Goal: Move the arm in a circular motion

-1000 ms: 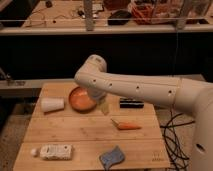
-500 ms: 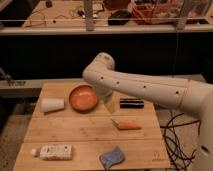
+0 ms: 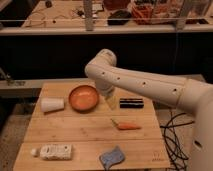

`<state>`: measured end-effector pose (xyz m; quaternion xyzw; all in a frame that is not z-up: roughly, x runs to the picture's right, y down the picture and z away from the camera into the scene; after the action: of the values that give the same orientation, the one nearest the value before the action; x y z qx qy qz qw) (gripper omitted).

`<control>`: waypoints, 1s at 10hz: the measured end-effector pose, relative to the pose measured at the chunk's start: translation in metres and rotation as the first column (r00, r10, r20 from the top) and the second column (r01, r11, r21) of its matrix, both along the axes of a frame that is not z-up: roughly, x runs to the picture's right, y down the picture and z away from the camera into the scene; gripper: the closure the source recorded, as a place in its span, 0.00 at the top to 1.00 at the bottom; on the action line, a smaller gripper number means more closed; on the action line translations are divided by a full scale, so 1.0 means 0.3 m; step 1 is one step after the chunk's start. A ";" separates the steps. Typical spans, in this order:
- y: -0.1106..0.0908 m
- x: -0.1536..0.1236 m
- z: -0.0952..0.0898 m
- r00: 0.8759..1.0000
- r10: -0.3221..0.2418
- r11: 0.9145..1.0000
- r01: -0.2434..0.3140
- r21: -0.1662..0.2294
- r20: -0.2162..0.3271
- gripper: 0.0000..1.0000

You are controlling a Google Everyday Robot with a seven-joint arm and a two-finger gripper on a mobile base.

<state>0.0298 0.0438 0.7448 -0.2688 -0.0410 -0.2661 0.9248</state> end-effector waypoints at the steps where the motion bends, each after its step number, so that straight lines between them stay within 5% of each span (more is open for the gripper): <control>1: -0.012 0.027 0.021 1.000 0.005 1.000 -0.005 -0.003 0.000 0.80; 7: -0.028 0.158 0.016 0.999 0.052 0.999 -0.052 -0.012 -0.008 0.79; 10: -0.023 0.167 0.010 0.997 0.071 0.997 -0.071 -0.015 -0.006 0.59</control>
<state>0.0800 0.0371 0.7479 -0.2750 -0.0504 -0.2319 0.9317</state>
